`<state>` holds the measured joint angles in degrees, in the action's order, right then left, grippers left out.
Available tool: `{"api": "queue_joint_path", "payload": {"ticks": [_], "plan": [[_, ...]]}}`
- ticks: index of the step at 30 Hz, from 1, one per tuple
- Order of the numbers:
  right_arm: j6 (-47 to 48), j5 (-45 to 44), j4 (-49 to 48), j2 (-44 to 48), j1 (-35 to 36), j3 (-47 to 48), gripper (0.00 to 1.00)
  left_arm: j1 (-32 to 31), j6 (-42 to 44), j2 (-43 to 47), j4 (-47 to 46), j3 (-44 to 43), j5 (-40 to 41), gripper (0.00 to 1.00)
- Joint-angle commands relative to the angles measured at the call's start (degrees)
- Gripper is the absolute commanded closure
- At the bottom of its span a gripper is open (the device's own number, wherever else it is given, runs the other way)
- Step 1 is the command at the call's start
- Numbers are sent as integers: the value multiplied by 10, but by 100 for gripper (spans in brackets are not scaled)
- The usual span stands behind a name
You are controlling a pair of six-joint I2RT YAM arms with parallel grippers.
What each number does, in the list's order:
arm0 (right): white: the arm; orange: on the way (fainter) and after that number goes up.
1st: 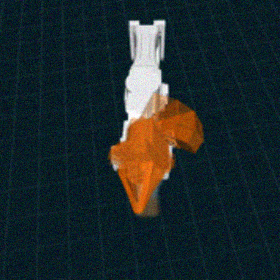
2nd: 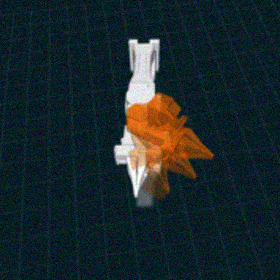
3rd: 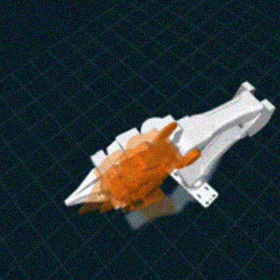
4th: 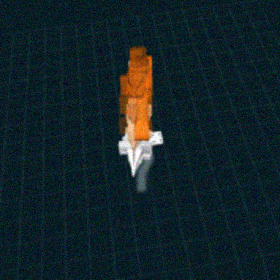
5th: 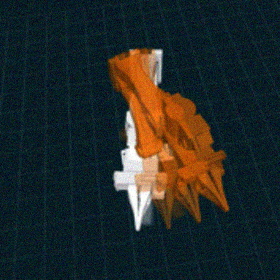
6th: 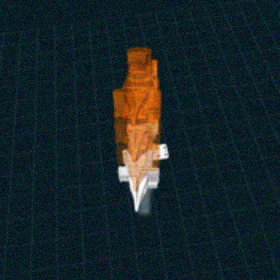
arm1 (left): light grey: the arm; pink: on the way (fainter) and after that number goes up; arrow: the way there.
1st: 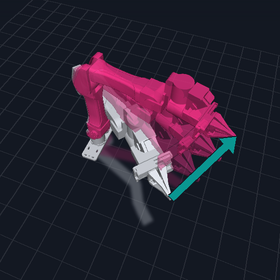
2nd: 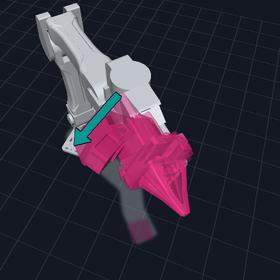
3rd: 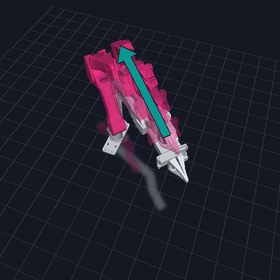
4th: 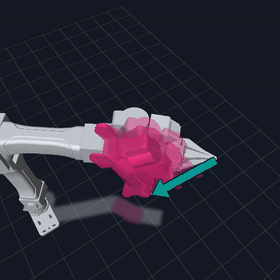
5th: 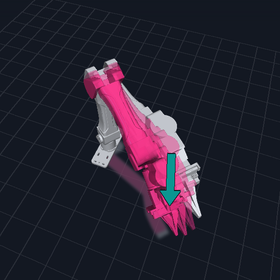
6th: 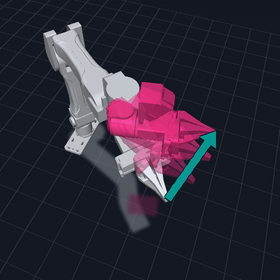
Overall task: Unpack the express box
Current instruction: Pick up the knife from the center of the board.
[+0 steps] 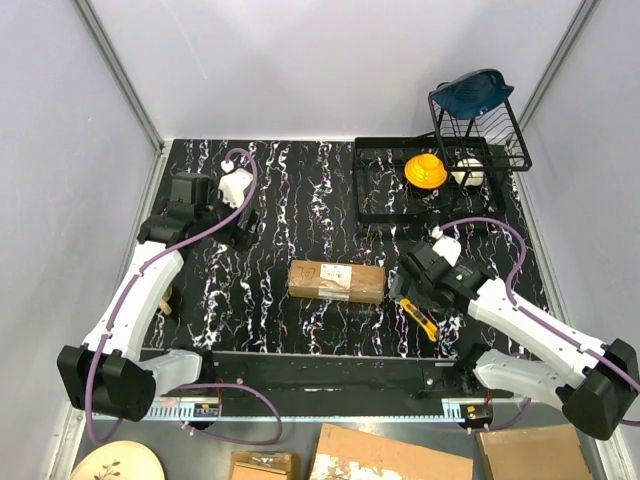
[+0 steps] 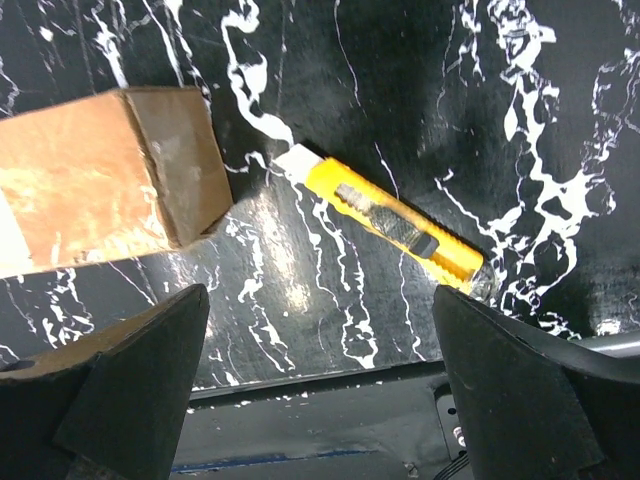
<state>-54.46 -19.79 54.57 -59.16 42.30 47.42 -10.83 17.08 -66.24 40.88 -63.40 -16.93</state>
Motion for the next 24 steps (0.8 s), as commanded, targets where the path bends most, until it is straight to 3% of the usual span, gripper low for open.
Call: {"api": "queue_joint_path", "payload": {"ticks": [1, 4, 10, 16, 24], "plan": [[-52, 12, -2, 10, 21, -27, 0, -1, 13, -1, -6, -25, -3, 1], [-97, 22, -20, 3, 40, -60, 0, -1, 13, 1, -7, -25, -10, 1], [-129, -59, -31, -28, 47, -88, 0, -1, 24, 6, 9, -30, -15, 1], [-123, -143, -49, -92, 46, -79, 0, -1, 33, 18, 16, -30, -15, 1], [-96, -149, -111, -147, 46, -84, 0, -1, 37, 21, 21, -33, -20, 1]]}}
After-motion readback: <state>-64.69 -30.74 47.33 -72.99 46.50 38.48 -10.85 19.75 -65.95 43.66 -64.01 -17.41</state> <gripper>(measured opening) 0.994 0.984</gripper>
